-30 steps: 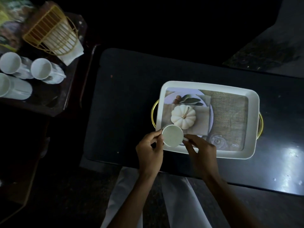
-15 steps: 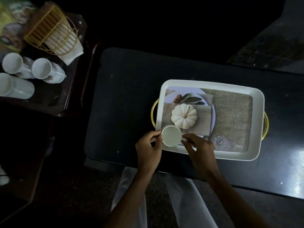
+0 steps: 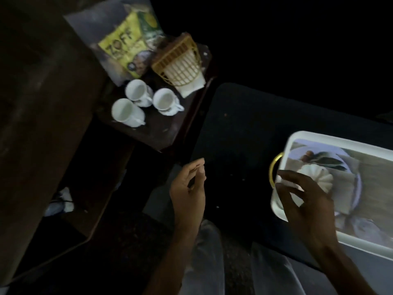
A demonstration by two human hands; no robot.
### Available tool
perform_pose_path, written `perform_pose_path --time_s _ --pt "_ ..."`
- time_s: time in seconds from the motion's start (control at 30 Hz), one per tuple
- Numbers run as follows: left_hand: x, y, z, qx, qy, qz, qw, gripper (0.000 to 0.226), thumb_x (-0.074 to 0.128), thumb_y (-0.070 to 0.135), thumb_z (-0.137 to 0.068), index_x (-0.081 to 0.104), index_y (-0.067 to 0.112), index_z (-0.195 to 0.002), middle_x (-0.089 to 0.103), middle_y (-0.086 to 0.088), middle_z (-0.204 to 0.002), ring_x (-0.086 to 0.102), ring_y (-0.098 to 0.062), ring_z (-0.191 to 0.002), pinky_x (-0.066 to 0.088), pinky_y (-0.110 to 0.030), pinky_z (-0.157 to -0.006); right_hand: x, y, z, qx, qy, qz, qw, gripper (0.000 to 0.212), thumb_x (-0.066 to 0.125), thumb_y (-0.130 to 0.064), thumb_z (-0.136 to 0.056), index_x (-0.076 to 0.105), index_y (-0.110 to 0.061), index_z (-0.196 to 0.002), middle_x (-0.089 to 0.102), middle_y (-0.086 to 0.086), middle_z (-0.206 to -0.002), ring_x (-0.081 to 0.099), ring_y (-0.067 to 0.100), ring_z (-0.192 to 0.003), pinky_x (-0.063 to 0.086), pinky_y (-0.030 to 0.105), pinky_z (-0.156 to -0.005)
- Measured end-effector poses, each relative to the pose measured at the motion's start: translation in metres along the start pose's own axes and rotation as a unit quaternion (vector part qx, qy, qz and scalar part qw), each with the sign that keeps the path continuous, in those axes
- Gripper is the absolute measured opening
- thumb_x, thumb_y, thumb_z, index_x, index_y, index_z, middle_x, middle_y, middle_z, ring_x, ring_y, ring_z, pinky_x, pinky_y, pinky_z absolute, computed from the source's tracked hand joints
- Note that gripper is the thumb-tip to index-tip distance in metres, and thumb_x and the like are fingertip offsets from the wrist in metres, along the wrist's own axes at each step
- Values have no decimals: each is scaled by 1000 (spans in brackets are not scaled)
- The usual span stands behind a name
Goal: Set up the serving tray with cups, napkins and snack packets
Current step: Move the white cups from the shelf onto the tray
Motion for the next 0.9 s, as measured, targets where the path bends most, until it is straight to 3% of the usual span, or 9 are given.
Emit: perform_pose_path --time_s 0.17,0.3,0.5,0.63,0.7,0.8,0.9 --pt "-56 17 -58 18 42 8 999 20 61 15 -100 72 24 -114 75 7 -116 71 -10 -112 58 -48 -99 73 -42 -37 -6 -16 -43 999 25 68 -16 -89 66 -25 -112 69 -10 -102 65 -12 -89 47 1 -75" --pt "-71 28 -109 20 34 9 999 27 59 13 -101 68 20 -124 71 4 -123 67 -13 -119 55 -48 -103 128 -73 -78 -22 -21 -80 996 25 69 -16 -89 66 -27 -111 71 -2 -105 69 4 -95 53 11 -81" --pt "-67 44 -165 26 1 1 1000 32 58 17 -101 65 14 -133 70 0 -129 66 -11 -120 54 -41 -105 189 -108 -135 -55 -31 -46 997 35 76 -21 -84 65 -18 -118 69 -5 -110 67 2 -95 53 7 -77" --pt "-63 48 -182 25 -4 6 1000 33 57 16 -102 63 10 -134 68 -4 -133 64 -12 -122 53 -42 -107 216 -115 -158 -55 -39 -27 997 41 76 -16 -84 63 -11 -124 69 3 -117 67 9 -103 57 20 -84" --pt "-62 49 -186 25 -14 3 1000 33 54 15 -104 63 8 -134 68 -6 -134 64 -14 -123 52 -43 -107 222 -116 -163 -56 -39 -18 998 38 75 -13 -85 66 -10 -121 71 3 -114 68 7 -100 56 15 -83" --pt "-61 48 -190 25 -32 -4 999 33 50 12 -105 62 6 -135 67 -9 -134 63 -18 -125 52 -45 -108 224 -115 -164 -53 -23 -3 998 28 75 -16 -85 71 -12 -112 72 -8 -98 64 -12 -82 46 -2 -71" --pt "-59 47 -192 19 -45 -5 999 33 49 10 -105 61 5 -135 67 -10 -134 64 -20 -125 52 -46 -107 224 -115 -165 -50 -8 12 999 21 74 -22 -86 73 -15 -106 69 -16 -89 61 -18 -76 45 -1 -69"
Point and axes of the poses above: each hand's wrist, its own z-axis away from the middle knuckle, its own x-axis out of the palm, y = z × x, the point moved 3 cm from there along -z, towards the middle knuckle
